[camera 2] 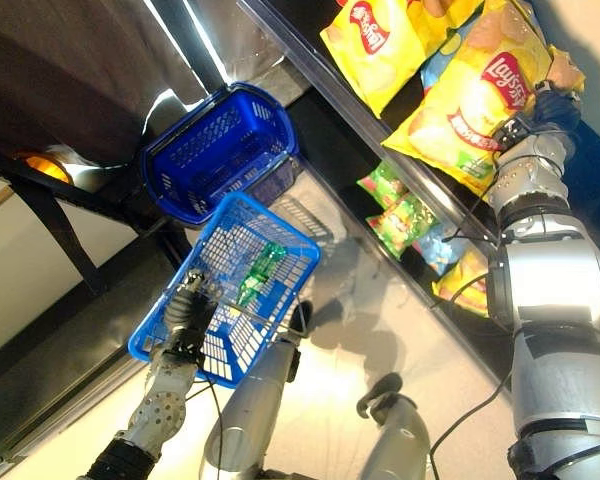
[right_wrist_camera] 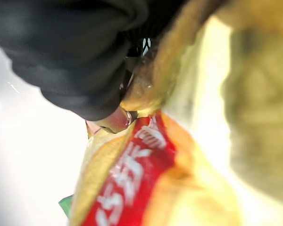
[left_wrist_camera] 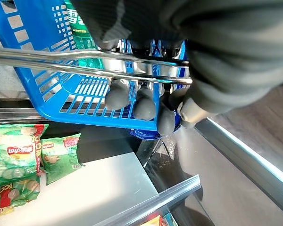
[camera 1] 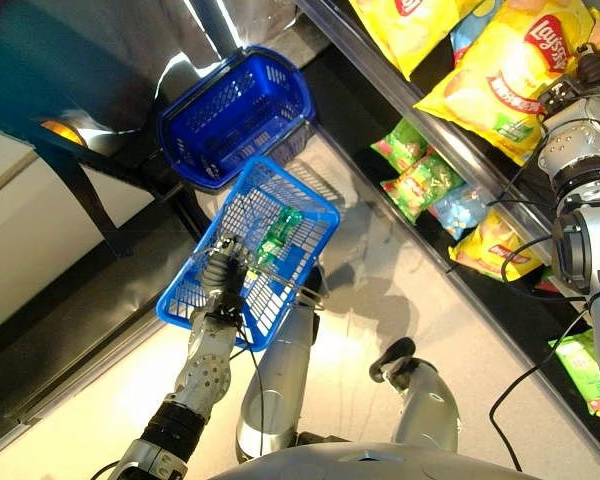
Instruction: Pick up the snacks into the basket
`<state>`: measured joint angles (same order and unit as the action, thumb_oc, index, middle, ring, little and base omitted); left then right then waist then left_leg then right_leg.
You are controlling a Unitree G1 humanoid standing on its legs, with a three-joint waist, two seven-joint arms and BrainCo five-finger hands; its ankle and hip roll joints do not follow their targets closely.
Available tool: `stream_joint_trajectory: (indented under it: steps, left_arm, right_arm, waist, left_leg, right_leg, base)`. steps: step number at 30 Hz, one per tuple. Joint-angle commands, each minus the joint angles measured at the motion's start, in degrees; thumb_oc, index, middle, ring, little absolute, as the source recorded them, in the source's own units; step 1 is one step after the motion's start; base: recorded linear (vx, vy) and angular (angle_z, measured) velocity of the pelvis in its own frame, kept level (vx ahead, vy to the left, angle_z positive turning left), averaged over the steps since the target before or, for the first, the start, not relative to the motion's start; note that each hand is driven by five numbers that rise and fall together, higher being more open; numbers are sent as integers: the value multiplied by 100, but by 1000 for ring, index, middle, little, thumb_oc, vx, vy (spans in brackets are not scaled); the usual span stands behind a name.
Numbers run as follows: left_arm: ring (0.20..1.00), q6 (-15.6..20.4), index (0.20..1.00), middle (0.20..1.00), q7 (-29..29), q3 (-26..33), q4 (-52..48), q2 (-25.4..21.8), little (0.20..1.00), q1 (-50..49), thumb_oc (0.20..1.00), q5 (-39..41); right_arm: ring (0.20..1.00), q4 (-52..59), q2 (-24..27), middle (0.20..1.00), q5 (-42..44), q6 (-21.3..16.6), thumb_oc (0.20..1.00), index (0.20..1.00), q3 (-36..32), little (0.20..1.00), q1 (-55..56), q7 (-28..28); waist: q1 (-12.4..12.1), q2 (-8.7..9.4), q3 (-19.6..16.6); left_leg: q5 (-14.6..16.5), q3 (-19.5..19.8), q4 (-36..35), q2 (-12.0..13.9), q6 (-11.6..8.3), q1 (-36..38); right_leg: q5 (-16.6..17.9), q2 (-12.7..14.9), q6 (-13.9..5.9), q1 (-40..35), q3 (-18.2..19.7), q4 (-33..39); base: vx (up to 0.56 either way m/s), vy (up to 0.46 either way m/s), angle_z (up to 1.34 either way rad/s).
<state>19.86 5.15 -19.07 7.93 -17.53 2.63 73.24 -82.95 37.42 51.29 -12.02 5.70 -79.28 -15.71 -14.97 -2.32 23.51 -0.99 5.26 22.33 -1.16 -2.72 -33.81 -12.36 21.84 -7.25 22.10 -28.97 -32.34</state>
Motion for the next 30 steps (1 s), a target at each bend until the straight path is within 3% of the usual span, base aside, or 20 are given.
stream_joint_trajectory:
  steps: [1,10,19,27,28,29,30]
  left_arm:
    - [200,565,200,200,-427,201,-1185,-116,200,138,200,-283]
    - [200,653,200,200,-376,198,-1084,-117,200,289,200,-378]
    - [200,778,200,200,-303,212,-781,130,200,477,200,-347]
    - [200,759,200,200,-308,205,-661,195,200,454,200,-352]
    - [200,751,200,200,-325,198,-678,218,200,467,200,-358]
    - [200,751,200,200,-323,200,-675,218,200,458,200,-358]
    - [200,735,200,200,-349,213,-653,254,200,444,200,-354]
  right_arm:
    - [200,403,362,200,15,-320,200,200,505,200,-512,-57]
    - [200,1027,10,200,38,-666,200,200,170,200,-72,-274]
    - [200,2915,-1200,200,-55,-1449,200,200,-612,200,1411,-539]
    - [200,3440,-1688,200,-168,-1556,200,200,-718,200,1906,-557]
    - [200,3720,-1813,200,-212,-1593,200,200,-695,200,2080,-537]
    - [200,3733,-1822,200,-219,-1588,200,200,-692,200,2095,-546]
    - [200,3982,-1942,200,-216,-1628,200,200,-702,200,2283,-507]
  waist:
    - [-60,-128,-83]
    - [-11,-76,-75]
    - [285,15,-58]
    - [444,95,-114]
    - [499,116,-134]
    - [503,126,-158]
    - [544,153,-166]
  left_leg:
    - [635,-202,178,16,248,166]
    - [698,-216,307,36,256,184]
    - [824,-385,498,111,315,342]
    - [822,-513,423,159,326,506]
    - [646,-579,337,172,368,508]
    - [796,-535,359,171,329,565]
    - [653,-601,338,187,367,558]
  right_leg:
    - [562,-181,-300,166,225,-310]
    - [573,-200,-278,85,248,-269]
    - [626,-247,-201,-75,411,-115]
    - [755,-256,-200,-171,481,108]
    - [914,-232,-117,-156,429,212]
    - [803,-252,-197,-192,506,172]
    - [936,-222,-116,-197,456,239]
  base:
    - [0,0,0]
    - [-26,11,-1]
    - [-43,57,-12]
    - [-27,49,-20]
    - [-1,31,-15]
    - [-64,75,-13]
    - [97,3,-7]
